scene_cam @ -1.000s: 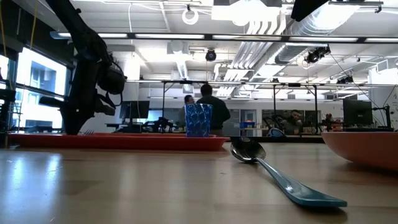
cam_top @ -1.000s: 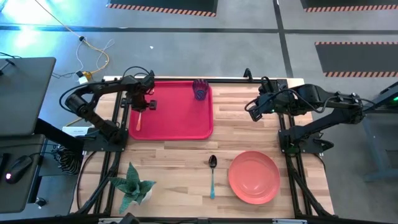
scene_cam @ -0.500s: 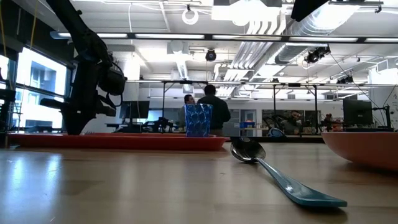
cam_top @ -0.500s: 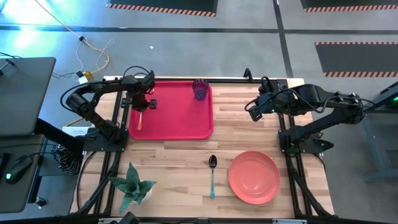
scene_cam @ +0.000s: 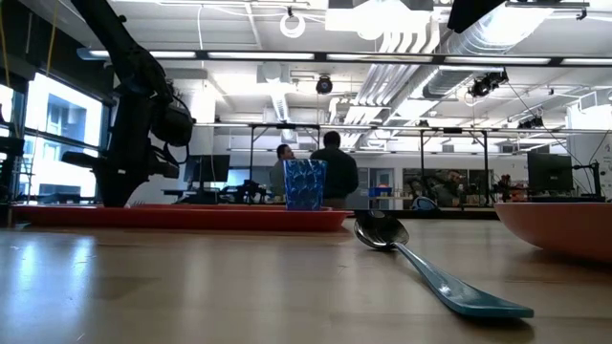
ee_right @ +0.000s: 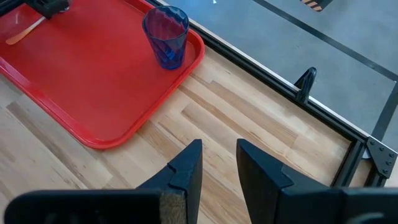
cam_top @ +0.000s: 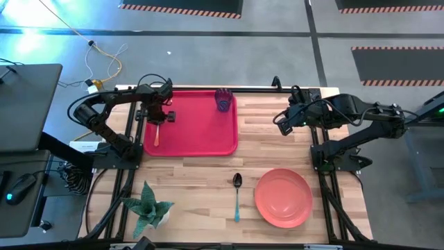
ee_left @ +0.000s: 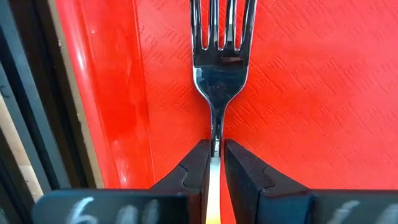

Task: Pick and place plate/cup/fork/spoon on tray
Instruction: Put the orange fork on the left of the red serving tray, then move the red serving tray to the top middle of the table

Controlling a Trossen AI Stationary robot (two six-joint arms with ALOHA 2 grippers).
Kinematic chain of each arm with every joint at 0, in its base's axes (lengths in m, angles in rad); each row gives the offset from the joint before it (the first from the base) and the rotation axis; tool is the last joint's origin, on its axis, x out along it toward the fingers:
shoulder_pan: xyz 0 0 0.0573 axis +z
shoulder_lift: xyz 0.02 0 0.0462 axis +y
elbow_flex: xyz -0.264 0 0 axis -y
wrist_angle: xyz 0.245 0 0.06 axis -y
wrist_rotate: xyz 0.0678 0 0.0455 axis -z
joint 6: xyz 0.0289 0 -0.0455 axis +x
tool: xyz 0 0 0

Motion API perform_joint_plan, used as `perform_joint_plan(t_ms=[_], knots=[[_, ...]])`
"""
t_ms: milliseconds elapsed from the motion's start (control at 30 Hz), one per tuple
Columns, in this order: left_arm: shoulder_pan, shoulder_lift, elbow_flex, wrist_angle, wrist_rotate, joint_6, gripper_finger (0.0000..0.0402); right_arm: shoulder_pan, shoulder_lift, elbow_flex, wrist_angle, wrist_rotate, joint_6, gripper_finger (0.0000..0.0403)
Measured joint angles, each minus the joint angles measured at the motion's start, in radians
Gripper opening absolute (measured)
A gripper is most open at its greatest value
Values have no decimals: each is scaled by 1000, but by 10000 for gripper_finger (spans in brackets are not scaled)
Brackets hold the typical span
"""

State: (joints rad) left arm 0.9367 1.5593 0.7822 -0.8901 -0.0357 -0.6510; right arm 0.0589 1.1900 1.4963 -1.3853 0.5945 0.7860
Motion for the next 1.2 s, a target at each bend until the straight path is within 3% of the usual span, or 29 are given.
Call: perform_joint_plan(t_ms=[600,800,1200], knots=[[0,-92,97,-107,-47,18,40,0,0,0,0,-1,2,90],[-20,-173,145,-112,24,35,40,0,0,0,-1,-53,59,90],[-191,-397,178,-39,59,35,40,0,6,0,16,-48,158,91]])
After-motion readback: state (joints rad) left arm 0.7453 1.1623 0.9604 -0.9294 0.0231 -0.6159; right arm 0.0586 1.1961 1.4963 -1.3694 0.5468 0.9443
